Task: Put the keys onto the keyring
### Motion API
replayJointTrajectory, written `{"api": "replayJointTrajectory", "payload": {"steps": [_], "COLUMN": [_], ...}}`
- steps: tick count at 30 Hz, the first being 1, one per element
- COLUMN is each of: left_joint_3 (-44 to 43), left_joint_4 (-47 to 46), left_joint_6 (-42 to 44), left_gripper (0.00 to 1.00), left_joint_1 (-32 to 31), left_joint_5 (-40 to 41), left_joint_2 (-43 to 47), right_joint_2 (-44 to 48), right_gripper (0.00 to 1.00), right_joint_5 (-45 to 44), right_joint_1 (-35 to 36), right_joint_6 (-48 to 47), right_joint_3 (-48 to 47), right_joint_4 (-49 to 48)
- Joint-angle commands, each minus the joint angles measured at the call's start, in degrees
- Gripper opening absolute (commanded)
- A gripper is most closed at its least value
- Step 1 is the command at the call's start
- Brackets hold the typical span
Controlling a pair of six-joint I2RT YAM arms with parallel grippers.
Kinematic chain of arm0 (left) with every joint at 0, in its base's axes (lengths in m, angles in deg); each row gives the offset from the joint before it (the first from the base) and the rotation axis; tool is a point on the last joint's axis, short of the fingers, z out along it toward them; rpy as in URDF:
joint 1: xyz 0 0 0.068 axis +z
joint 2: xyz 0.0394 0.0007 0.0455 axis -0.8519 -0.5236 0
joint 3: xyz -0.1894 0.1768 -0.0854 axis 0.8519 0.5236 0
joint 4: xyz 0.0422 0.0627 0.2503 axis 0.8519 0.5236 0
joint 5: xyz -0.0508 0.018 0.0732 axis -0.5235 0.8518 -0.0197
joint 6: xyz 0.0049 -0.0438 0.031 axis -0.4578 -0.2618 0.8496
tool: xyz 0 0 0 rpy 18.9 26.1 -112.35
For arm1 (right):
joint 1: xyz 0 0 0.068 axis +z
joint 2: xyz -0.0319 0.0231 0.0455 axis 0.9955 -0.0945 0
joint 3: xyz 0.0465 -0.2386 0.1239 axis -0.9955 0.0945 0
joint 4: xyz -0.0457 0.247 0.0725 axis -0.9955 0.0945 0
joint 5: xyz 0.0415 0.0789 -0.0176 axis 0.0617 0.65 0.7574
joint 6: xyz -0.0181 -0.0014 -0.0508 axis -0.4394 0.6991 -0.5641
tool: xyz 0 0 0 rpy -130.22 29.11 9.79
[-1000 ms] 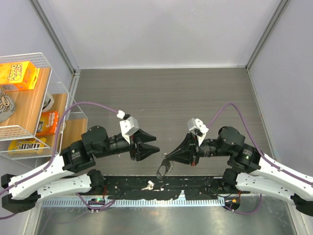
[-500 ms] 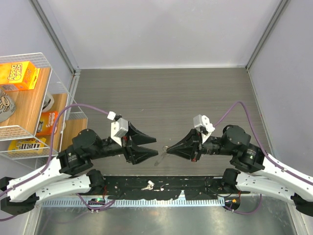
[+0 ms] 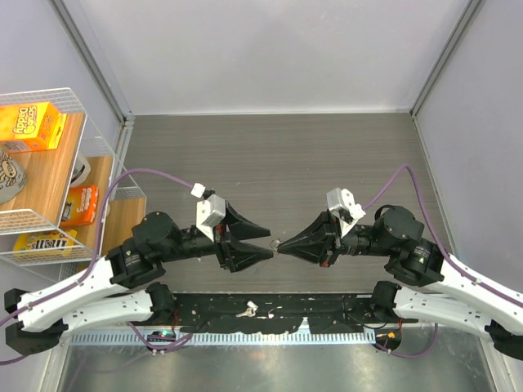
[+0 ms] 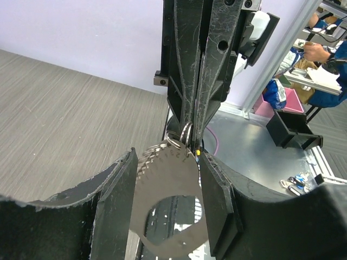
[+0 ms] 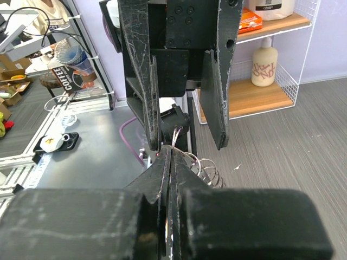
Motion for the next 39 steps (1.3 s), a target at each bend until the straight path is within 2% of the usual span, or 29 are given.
{"api": "replayJointTrajectory", "payload": {"steps": [1,10,15,23,36,39], "left_joint_3": [-1.44,-1.70,-1.88,-2.49,-0.91,-1.00], "left_joint_4": [-4.72,-6.13,-6.48,-6.66,-10.52,-10.35], "left_joint_6": [-0.20,-0.11,-0.19,-0.28,1.82,2.53], "left_gripper": [0.55,0.49,0.36,0.01,0.00,0.00], "left_joint_1": [0.06,0.24,0.23,0.24,0.23,0.23], "left_joint_5": [-1.33,-2.47,-3.44,-5.55,-9.76,-11.43], "left_joint_2": [0.28,0.19,-0.51,-1.48,-0.78,-0.34], "right_joint_2": [-0.15,-0.68,-0.94,-0.94,-1.20,-1.29], "right_gripper": [0.05,0.05,0.05,0.05,0.05,0.06], "right_joint_5": [1.27,2.50,3.11,3.20,3.91,4.26], "right_joint_1": [0.16,0.16,0.16,0.16,0.16,0.16], "right_joint_6": [-0.83,-0.65,-0.39,-0.30,-1.97,-2.76], "right_joint_3": [-2.86,-2.95,-2.95,-3.21,-4.96,-6.20], "right_joint_4": [-4.66,-5.02,-5.28,-5.37,-1.24,3.59]}}
